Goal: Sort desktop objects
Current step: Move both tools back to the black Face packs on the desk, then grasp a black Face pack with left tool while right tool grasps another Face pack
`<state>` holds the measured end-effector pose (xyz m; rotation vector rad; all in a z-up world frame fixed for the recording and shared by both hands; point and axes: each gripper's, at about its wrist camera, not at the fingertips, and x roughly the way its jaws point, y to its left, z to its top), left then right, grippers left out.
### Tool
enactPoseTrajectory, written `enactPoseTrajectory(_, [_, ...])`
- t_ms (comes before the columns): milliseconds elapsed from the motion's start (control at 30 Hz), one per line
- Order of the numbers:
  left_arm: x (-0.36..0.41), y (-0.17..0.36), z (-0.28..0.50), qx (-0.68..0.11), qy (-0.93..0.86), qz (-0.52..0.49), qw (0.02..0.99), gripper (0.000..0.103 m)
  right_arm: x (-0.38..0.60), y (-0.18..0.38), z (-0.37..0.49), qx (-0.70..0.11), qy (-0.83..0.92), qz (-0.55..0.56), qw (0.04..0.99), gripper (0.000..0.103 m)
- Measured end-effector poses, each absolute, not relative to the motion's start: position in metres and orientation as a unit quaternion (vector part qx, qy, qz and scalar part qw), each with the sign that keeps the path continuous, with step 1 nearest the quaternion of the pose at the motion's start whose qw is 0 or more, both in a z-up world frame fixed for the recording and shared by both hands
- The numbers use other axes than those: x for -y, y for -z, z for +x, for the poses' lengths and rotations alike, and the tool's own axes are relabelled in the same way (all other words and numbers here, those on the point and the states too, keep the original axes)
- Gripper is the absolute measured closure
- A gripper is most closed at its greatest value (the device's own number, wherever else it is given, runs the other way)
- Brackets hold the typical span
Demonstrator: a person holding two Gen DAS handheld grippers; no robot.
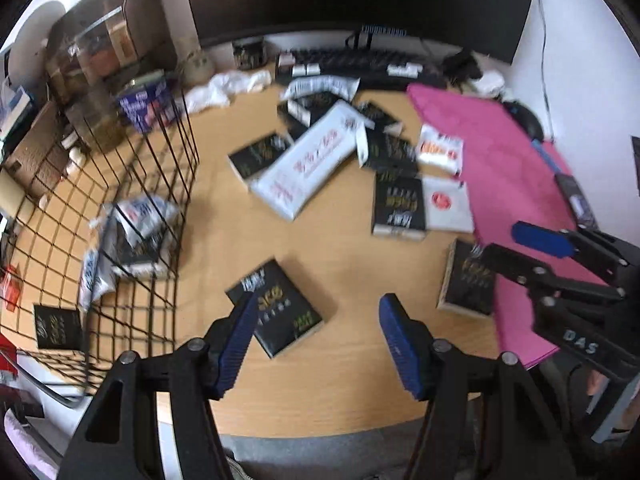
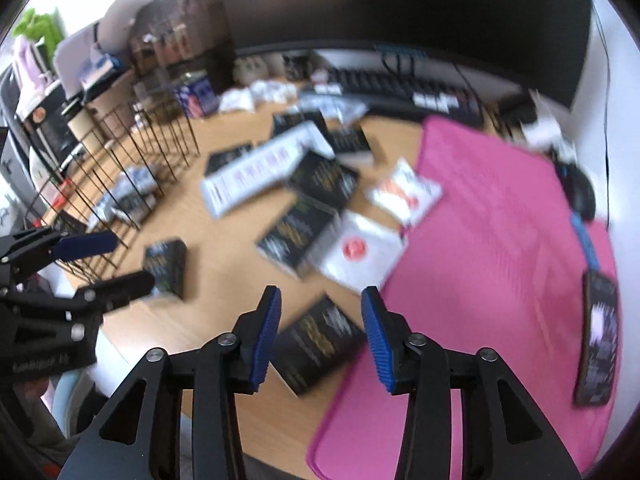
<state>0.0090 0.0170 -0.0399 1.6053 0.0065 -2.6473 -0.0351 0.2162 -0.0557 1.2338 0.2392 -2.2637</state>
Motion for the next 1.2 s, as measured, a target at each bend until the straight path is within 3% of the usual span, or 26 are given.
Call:
enactPoseTrajectory(367, [0.007,0.088,-0.003,-0.026,0.822,0.565,0.060,0.032,-0.220,0.089,-0.037,-0.096,0.825,0.484,0.274,0.051])
enactPoseTrajectory(600, [0.012,0.087,-0.010,-0.035,0.821,0.568,0.056,0.031,-0.212,0.092,-0.036,-0.096,0.820,0.489,0.280,0.048])
enactPoseTrajectory(733, [0.012,0.086,-0.016,-0.033,0.821,0.567,0.054,0.031,-0.201,0.095,-0.031,-0.092,0.815,0.493,0.290,0.040])
enactPoseTrajectory(1200, [0.029,0.087,-0.017,-0.043,0.822,0.564,0.070,0.027,-0.157,0.103,-0.026,-0.082,0.811,0.492,0.306,0.030])
